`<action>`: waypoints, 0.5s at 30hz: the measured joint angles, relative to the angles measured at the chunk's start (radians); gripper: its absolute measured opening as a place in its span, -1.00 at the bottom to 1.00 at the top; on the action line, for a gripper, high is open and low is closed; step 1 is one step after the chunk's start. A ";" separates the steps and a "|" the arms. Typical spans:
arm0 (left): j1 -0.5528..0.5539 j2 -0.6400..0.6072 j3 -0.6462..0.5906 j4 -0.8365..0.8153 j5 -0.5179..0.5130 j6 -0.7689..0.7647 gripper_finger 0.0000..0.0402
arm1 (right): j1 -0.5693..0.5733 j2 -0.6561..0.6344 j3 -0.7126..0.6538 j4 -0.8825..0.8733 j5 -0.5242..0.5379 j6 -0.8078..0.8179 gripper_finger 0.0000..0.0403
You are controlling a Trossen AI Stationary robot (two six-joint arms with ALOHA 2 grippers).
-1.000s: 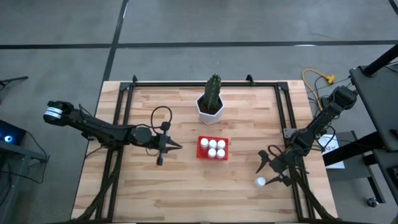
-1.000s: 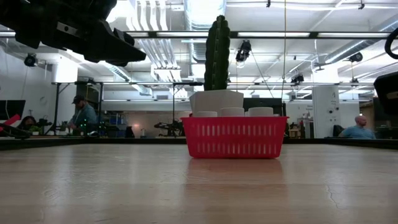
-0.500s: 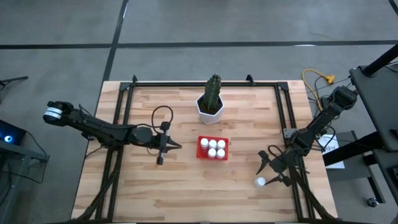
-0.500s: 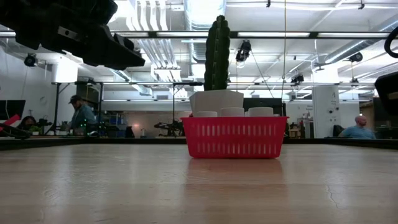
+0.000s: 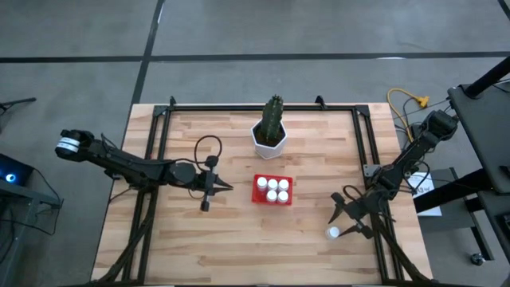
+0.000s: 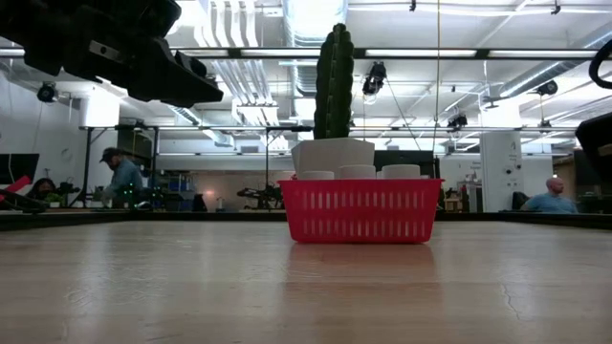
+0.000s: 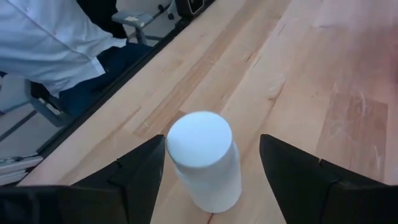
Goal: Pick and place pill bottles into a basket
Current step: Put the white pill bottle into the red bin
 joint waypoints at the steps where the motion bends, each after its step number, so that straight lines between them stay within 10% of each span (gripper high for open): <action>1: 0.000 0.000 0.000 0.000 0.000 0.000 -0.99 | 0.000 0.000 0.000 0.005 0.000 -0.005 0.25; 15: -0.001 0.000 0.000 0.001 0.003 0.000 -0.99 | 0.000 -0.001 0.001 0.047 0.000 -0.003 0.24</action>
